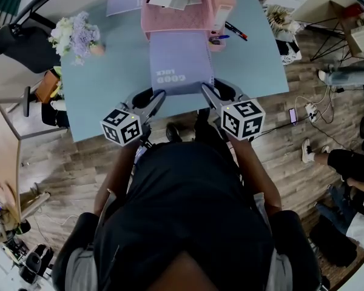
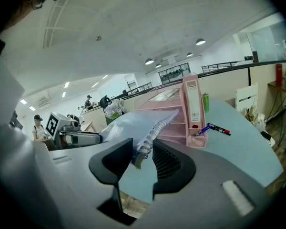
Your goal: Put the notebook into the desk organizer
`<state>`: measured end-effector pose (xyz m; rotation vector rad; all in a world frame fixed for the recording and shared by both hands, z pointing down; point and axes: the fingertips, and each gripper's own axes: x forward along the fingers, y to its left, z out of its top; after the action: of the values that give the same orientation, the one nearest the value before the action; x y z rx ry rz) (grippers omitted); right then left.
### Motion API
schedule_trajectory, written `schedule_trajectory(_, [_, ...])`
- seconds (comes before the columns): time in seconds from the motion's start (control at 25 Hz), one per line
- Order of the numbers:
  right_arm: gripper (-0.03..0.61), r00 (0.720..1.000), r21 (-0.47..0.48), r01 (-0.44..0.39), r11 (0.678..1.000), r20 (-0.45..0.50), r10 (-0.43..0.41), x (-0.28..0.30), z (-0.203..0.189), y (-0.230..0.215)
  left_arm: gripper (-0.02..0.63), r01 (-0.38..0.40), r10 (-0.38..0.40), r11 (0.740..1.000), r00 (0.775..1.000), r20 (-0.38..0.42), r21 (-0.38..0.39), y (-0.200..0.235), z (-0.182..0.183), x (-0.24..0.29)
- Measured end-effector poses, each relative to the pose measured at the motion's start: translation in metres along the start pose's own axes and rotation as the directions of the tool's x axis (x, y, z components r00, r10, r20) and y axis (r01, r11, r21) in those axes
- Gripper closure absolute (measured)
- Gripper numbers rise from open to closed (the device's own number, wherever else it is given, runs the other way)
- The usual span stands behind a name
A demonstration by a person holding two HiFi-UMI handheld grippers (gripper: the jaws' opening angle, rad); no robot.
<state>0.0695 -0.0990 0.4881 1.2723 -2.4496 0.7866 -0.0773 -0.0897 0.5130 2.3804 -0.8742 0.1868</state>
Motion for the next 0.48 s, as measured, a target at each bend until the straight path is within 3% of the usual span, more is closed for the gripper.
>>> schedule_trajectory(0.48, [0.448, 0.999, -0.036, -0.01, 0.999, 0.053, 0.012, -0.003, 0.03, -0.003, 0.436, 0.006, -0.008, 0.999, 0.999, 0.046, 0.044, -0.004, 0.03, 0.005])
